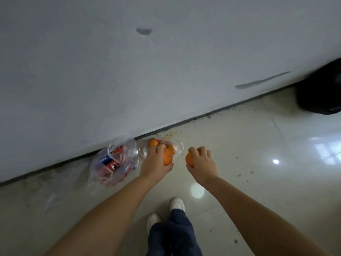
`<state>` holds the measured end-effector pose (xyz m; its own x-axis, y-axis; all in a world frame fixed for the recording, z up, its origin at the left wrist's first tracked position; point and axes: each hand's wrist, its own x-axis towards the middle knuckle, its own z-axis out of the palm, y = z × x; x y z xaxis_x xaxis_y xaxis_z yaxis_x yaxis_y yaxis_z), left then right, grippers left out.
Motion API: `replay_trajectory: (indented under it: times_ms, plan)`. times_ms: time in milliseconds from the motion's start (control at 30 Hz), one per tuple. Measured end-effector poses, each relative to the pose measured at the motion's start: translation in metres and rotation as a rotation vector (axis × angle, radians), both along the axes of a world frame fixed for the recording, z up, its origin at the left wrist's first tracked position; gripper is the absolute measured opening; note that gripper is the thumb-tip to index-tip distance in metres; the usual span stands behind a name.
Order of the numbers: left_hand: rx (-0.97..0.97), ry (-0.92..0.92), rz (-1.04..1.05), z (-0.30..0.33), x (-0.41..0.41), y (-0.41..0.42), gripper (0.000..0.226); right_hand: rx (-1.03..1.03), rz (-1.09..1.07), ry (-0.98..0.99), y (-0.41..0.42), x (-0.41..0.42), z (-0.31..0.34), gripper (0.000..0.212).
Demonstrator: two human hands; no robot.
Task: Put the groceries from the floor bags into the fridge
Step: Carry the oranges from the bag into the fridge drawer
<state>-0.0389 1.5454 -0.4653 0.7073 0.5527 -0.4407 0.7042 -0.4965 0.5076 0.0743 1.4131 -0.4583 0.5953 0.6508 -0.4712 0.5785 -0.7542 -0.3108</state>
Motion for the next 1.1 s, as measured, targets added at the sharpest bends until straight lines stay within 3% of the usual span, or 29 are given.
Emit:
replay_trajectory:
  times_ms: [167,533,833,1100]
  plan:
    - [0.041,-0.065,-0.162,0.11,0.022,-0.024,0.068,0.072,-0.126,-0.083,-0.045,0.002,0.107,0.052]
    - [0.082,-0.344,-0.797,0.275,0.039,-0.179,0.07,0.17,-0.702,-0.38,-0.23,-0.072,0.267,0.055]
    - [0.157,-0.549,-1.377,0.363,-0.007,-0.428,0.07,0.172,-1.078,-0.666,-0.458,-0.216,0.352,0.055]
    - [0.046,-0.741,-1.642,0.408,-0.11,-0.678,0.067,0.033,-1.29,-0.832,-0.675,-0.386,0.393,0.055]
